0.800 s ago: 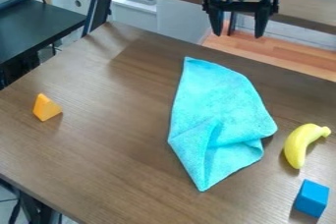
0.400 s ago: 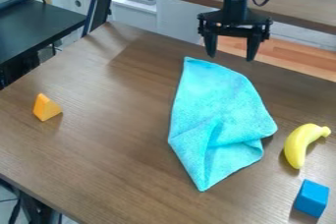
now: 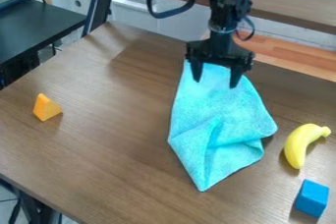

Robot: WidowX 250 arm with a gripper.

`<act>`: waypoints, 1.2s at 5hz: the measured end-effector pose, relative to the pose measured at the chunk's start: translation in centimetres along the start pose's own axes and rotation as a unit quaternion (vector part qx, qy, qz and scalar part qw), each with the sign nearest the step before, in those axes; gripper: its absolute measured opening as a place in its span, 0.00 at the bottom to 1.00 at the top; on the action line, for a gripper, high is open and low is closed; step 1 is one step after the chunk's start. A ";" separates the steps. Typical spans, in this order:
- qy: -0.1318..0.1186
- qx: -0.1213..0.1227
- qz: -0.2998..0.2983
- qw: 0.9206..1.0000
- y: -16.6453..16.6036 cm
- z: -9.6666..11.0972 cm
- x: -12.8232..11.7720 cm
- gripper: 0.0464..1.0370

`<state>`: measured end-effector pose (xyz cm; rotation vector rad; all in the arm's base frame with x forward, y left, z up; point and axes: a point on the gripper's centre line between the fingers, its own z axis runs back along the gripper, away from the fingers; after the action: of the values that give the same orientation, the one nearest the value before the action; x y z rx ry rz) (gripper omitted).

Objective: Touch the cloth

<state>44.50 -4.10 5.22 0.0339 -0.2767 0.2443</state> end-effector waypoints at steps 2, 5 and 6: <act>-0.019 0.020 0.007 1.000 2.0 -2.7 -0.7 0.96; -0.014 0.013 0.034 0.999 2.4 -4.8 -4.6 0.96; -0.015 0.014 0.017 1.000 2.5 -4.1 -7.6 0.96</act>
<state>37.89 -3.21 -0.78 0.0596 -0.3032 0.2819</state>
